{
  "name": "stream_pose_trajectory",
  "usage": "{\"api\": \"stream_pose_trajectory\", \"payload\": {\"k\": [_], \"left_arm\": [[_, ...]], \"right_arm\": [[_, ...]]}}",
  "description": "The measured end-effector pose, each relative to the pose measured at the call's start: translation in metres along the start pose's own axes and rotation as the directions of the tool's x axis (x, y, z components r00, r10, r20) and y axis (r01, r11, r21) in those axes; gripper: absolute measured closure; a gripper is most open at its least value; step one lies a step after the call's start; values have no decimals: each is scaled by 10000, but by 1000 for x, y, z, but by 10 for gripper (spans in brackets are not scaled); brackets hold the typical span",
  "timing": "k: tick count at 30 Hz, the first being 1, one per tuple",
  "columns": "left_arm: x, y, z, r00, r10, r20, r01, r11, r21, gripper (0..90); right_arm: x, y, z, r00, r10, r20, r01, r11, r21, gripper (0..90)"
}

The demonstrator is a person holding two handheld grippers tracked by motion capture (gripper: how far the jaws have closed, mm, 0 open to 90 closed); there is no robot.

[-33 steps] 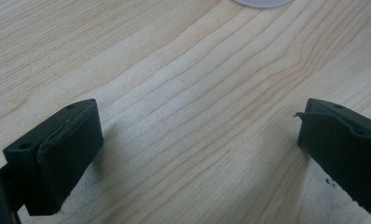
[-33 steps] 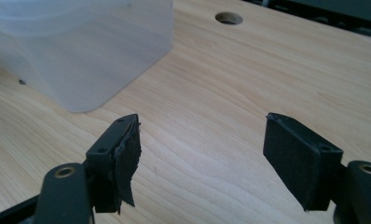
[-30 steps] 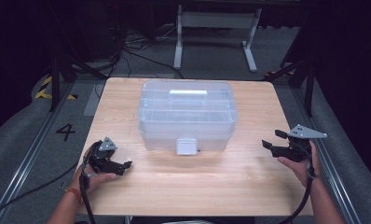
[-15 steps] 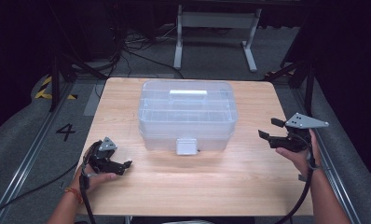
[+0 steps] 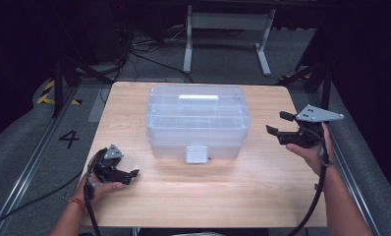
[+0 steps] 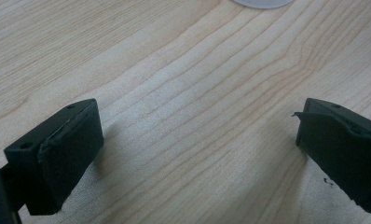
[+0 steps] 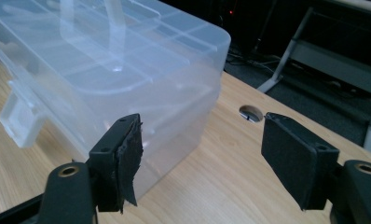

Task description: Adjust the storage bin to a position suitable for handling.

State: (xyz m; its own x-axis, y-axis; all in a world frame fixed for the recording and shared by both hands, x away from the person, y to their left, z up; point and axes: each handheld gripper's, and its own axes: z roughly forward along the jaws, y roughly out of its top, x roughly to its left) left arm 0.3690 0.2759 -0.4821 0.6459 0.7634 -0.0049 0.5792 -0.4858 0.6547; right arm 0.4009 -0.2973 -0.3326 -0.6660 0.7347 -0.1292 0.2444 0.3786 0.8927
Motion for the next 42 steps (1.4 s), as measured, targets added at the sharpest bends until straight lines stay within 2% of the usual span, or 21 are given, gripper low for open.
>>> {"api": "stream_pose_trajectory", "payload": {"k": [11, 14, 20, 21, 32, 42], "left_arm": [[0, 0, 0, 10000, -44, 49, 44, 10000, -18, 11], [0, 0, 0, 10000, 30, 13, -30, 10000, -21, 11], [1, 0, 0, 10000, 80, 7, -80, 10000, -29, 11], [1, 0, 0, 10000, 76, -1, -76, 10000, -9, 11], [1, 0, 0, 10000, 49, 15, -49, 10000, -15, 11], [0, 0, 0, 10000, 46, 10, -46, 10000, -14, 11]], "right_arm": [[10, 34, 27, 9984, -388, -409, 388, 9992, -12, 311], [13, 44, 35, 9974, -373, -610, 370, 9993, -68, 318], [20, 60, 49, 9953, -653, -714, 656, 9978, 17, 327], [23, 67, 56, 9939, -751, -808, 758, 9971, 58, 332], [34, 84, 82, 9888, -1042, -1071, 1085, 9935, 355, 354], [35, 93, 102, 9849, -1094, -1338, 1178, 9914, 569, 391]]}}
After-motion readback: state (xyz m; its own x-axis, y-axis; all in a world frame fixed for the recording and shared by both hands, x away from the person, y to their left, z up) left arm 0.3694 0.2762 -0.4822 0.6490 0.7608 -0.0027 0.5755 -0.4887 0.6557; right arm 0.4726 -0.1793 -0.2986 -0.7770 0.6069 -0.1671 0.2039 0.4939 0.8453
